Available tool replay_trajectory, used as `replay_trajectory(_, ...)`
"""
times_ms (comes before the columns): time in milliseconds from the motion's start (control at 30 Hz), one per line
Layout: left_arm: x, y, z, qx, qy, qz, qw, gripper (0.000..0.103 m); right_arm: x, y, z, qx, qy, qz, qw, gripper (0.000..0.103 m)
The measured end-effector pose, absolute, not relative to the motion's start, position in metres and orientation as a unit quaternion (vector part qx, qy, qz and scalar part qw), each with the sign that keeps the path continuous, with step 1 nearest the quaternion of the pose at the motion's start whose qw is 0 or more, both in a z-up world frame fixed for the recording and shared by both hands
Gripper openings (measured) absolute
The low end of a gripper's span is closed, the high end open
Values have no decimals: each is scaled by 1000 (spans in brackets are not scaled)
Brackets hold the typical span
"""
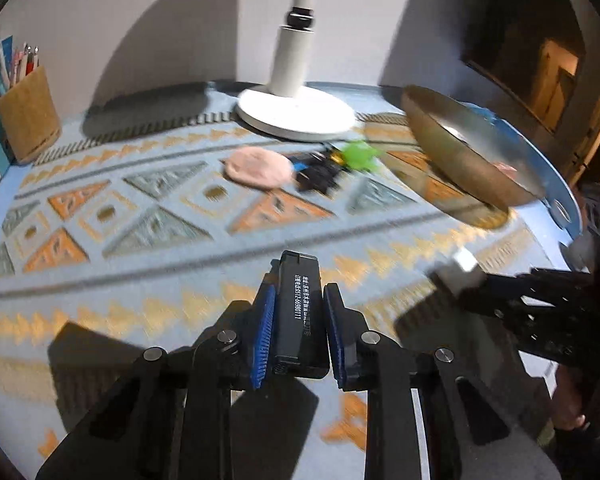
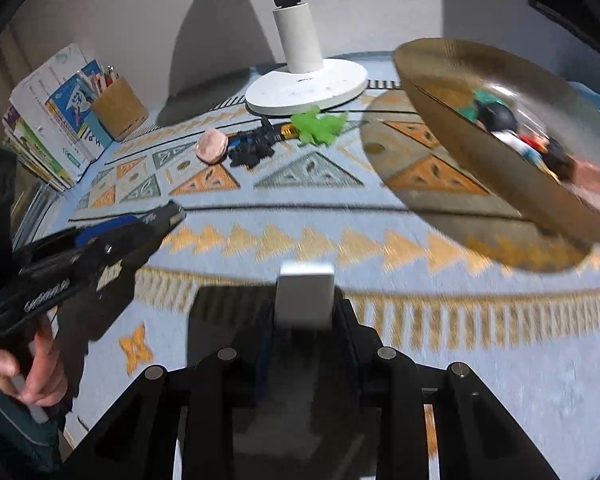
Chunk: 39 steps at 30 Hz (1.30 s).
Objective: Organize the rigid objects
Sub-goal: 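Lift the black power bank and white plug toward the amber bowl with both grippers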
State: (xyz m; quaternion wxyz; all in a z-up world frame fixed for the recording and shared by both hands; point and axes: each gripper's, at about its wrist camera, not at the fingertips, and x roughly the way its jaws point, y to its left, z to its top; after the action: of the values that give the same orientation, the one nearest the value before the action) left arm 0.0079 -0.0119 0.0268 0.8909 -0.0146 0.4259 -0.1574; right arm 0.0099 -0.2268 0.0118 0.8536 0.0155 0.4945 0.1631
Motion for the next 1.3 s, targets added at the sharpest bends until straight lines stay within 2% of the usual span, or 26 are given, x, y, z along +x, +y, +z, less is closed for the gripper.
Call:
replay_trajectory(267, -7, -26, 20, -2, 428, -152, 891, 22, -3, -229, 11, 7, 483, 163, 861, 30)
replay_trajectory(400, -6, -23, 18, -8, 430, -152, 890, 23, 6, -229, 12, 11, 482, 158, 862, 37)
replay_trajectory(433, -7, -24, 18, -5, 430, -151, 890, 25, 8, -227, 12, 8, 481, 156, 862, 42)
replay_trajectory(467, -6, -26, 16, 1, 436, -147, 888, 35, 11, -226, 12, 4, 481, 155, 863, 49)
replay_trajectory(500, -5, -27, 14, 7, 442, -141, 886, 38, 14, -223, 12, 2, 478, 155, 864, 50)
replay_trajectory(800, -3, -48, 12, 60, 440, -129, 886, 38, 19, -202, 7, -54, 466, 129, 874, 51)
replay_trajectory(833, -3, -50, 12, 63, 440, -127, 887, 37, 19, -200, 7, -58, 464, 125, 875, 50)
replay_trajectory(900, -1, -53, 12, 65, 438, -126, 888, 36, 19, -198, 7, -64, 461, 123, 877, 40)
replay_trajectory(933, -1, -53, 12, 64, 438, -127, 888, 35, 19, -197, 8, -64, 460, 127, 876, 32)
replay_trajectory(967, 0, -54, 12, 66, 437, -127, 888, 29, 19, -195, 8, -67, 459, 125, 877, 26)
replay_trajectory(1000, 0, -56, 13, 67, 435, -127, 889, 22, 19, -192, 7, -73, 459, 125, 877, 26)
replay_trajectory(1167, -1, -60, 19, 56, 432, -137, 890, 21, 14, -202, 19, -49, 455, 132, 879, 26)
replay_trajectory(1300, -1, -67, 47, 30, 399, -158, 903, 21, 12, -241, 54, 0, 426, 115, 898, 26)
